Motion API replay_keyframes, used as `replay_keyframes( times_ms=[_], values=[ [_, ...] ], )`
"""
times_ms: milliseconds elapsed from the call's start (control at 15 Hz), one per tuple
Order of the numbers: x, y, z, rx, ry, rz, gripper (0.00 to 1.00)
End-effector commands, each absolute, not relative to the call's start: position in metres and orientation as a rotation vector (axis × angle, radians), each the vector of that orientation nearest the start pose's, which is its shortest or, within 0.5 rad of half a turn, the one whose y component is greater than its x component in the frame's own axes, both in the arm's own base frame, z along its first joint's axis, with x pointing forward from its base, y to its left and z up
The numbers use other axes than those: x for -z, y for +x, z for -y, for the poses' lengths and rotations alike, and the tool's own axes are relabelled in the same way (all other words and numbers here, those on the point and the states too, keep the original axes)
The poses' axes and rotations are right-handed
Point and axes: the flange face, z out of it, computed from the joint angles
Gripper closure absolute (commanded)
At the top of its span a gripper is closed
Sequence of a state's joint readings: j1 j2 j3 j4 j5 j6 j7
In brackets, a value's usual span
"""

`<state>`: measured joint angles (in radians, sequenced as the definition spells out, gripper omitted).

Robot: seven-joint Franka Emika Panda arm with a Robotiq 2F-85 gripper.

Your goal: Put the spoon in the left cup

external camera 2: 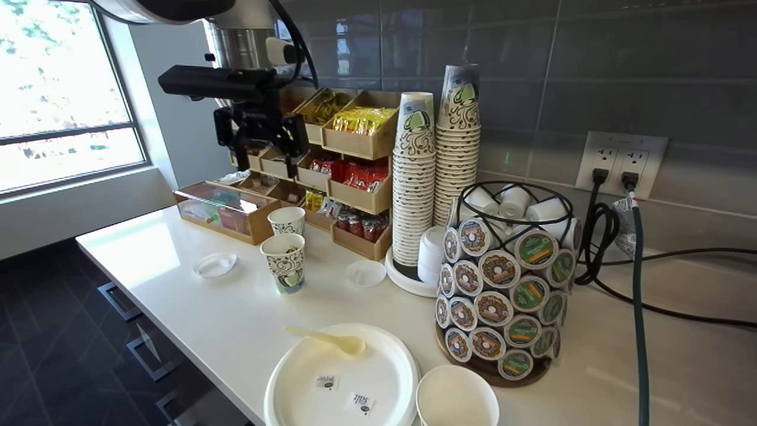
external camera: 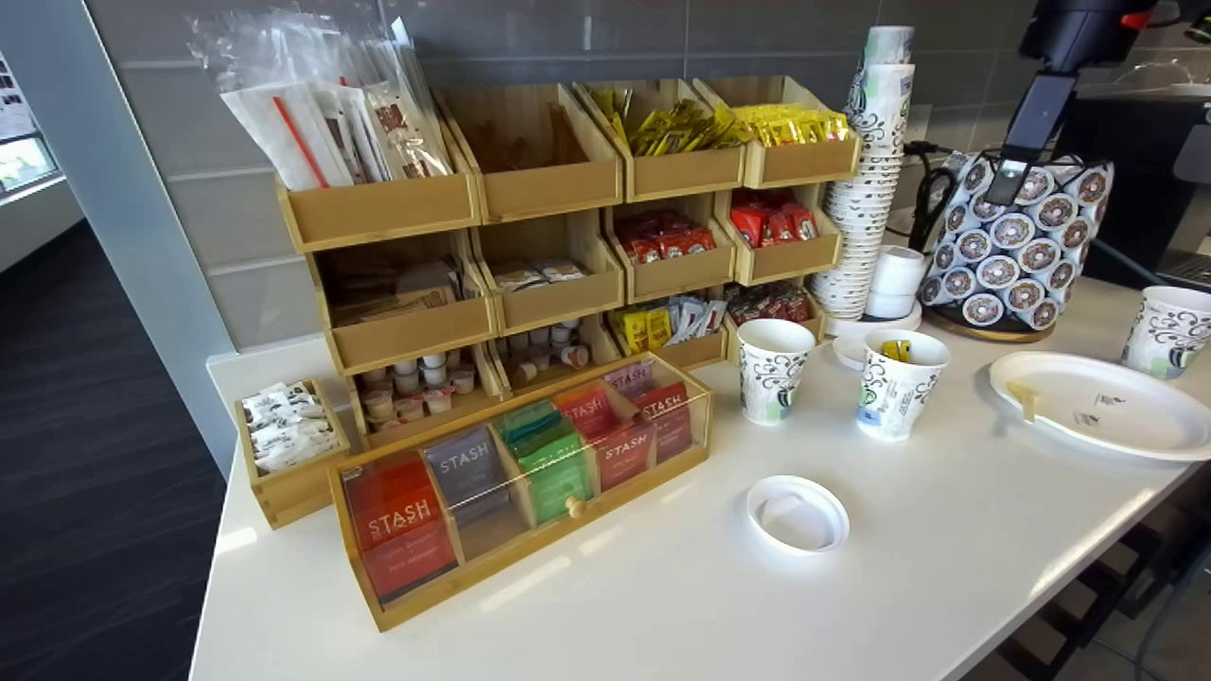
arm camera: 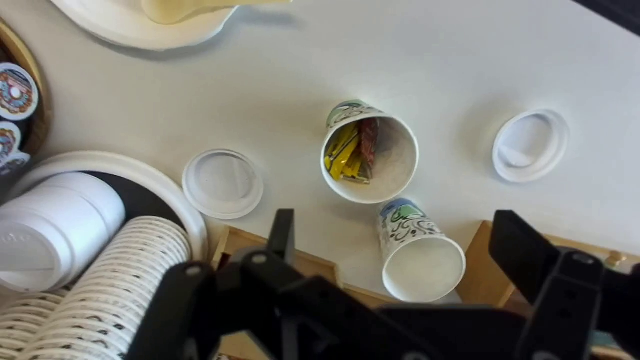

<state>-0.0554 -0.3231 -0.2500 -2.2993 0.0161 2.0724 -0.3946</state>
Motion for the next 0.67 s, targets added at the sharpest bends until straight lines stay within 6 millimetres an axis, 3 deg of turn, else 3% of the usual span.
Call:
replay_keyframes(
  times_ms=[0, 267, 600],
  values=[
    [-0.459, 0.441, 0.185, 0.202, -3.110, -0.162, 0.00],
    [-0.429, 0.433, 0.228, 0.225, -3.114, -0.501, 0.00],
    [-0.390, 0.408, 0.257, 0.156, -3.106, -0.915, 0.00]
  ],
)
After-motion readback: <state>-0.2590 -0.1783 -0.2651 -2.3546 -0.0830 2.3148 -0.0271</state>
